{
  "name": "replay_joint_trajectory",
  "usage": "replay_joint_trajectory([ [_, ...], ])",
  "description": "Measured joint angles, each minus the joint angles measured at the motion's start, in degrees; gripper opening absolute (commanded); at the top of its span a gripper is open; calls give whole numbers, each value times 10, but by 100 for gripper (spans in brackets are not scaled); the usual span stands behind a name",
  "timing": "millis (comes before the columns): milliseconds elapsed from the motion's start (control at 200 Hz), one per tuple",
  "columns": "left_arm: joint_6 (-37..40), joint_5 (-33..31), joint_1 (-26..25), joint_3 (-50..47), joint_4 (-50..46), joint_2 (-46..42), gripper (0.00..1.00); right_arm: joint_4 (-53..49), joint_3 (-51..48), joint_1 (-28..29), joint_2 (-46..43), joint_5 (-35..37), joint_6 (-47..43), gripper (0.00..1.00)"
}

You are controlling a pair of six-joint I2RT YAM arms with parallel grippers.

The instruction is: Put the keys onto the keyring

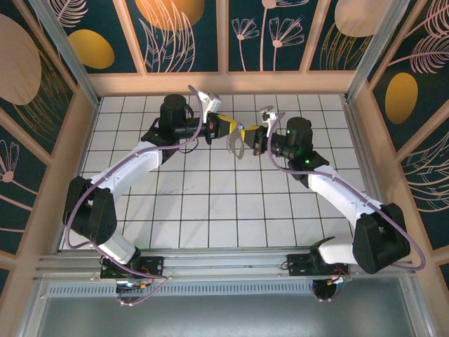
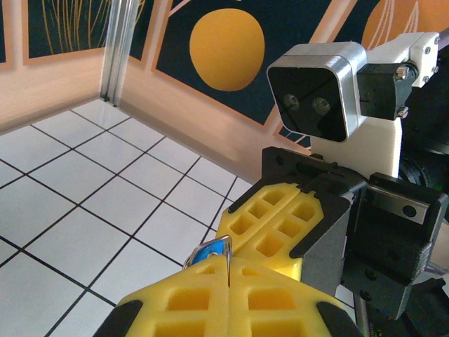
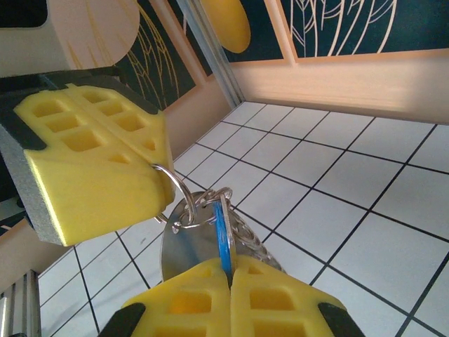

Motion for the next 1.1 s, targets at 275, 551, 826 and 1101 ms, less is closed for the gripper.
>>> replay_joint_trajectory([
  [275, 0, 0, -1, 0, 0, 1, 0, 1, -3, -20, -22, -3, 2, 0],
  [551, 0, 0, -3, 0, 1, 1, 0, 1, -3, -21, -23, -3, 3, 0],
  [826, -23, -23, -3, -9, 30, 0, 38, -19, 9, -30, -10, 11, 0, 0],
  [1101, -50, -108, -3, -56, 65, -24, 45, -45, 34, -43, 34, 25, -5, 0],
])
